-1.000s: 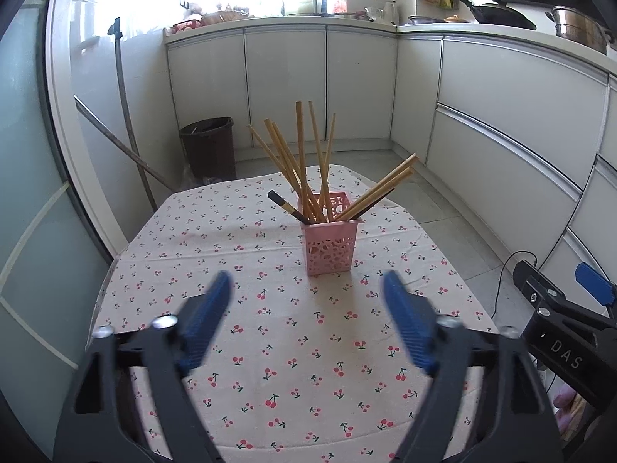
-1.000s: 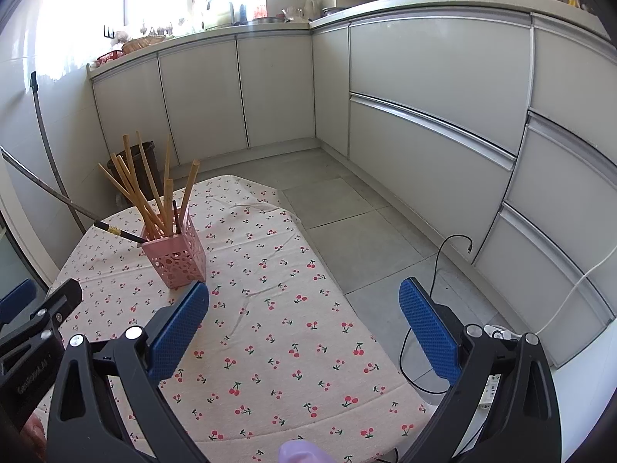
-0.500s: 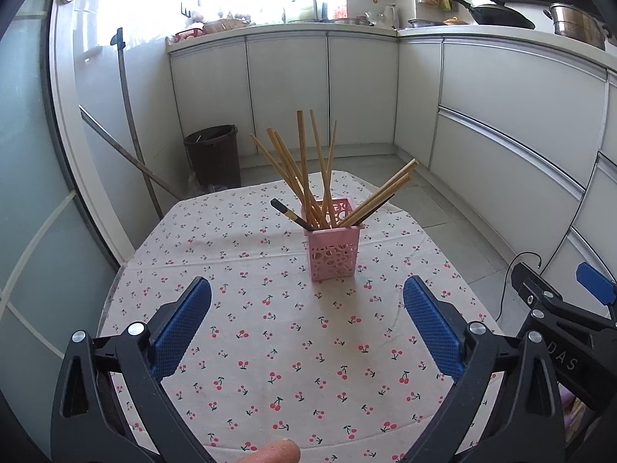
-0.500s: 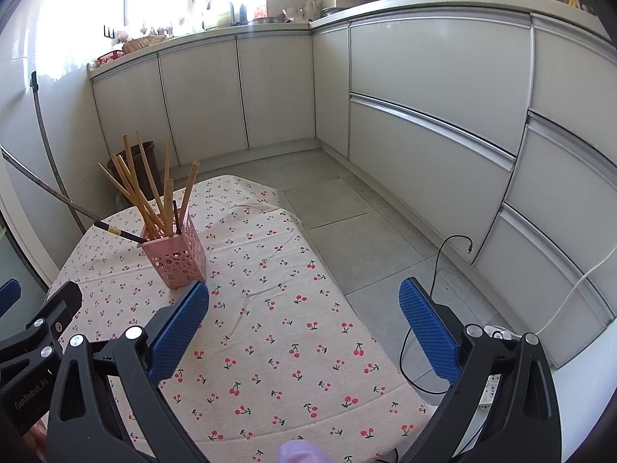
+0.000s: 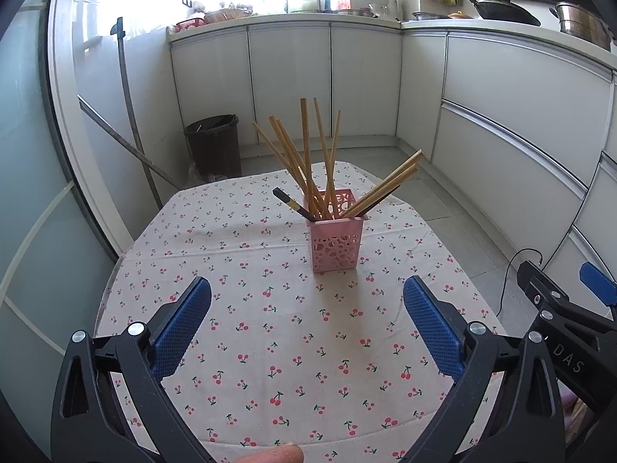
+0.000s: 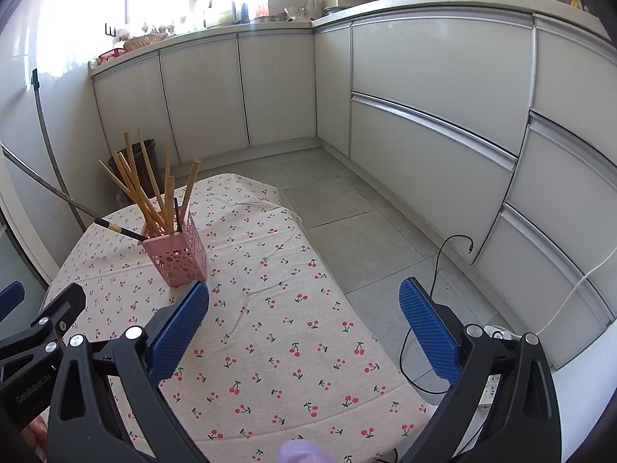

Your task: Organize utensils

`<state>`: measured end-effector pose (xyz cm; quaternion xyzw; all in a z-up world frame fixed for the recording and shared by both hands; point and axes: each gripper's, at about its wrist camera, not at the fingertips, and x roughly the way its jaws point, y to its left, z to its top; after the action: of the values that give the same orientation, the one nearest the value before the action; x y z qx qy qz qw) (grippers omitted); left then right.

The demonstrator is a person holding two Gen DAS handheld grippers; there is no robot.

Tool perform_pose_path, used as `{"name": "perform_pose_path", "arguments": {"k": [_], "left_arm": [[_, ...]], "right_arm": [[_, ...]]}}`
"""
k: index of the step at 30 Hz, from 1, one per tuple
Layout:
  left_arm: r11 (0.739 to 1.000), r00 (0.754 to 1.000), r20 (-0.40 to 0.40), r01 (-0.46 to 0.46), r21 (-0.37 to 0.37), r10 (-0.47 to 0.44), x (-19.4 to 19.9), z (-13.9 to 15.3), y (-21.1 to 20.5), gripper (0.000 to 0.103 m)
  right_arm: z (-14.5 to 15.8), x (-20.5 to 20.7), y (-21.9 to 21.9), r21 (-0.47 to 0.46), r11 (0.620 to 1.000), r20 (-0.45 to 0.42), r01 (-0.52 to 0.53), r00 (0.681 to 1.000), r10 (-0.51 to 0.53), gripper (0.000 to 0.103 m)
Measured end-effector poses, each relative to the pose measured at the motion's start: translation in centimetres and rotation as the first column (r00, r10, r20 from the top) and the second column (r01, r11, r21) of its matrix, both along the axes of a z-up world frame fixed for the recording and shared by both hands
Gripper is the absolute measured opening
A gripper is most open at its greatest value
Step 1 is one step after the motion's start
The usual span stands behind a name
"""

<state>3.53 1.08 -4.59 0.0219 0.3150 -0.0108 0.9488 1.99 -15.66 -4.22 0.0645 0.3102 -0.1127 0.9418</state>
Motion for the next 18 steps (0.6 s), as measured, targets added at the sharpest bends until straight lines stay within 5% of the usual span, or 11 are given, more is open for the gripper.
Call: {"name": "perform_pose_path", "arguments": {"k": [18], "left_arm": [[1.0,1.0,-0.014,-0.005,0.009,0.005,0.19,-0.22,0.09,0.096]], "right_arm": [[-0.04,0.0,0.03,0.0,1.0,-0.001,-0.001,1.0,0.001,0.096]]}}
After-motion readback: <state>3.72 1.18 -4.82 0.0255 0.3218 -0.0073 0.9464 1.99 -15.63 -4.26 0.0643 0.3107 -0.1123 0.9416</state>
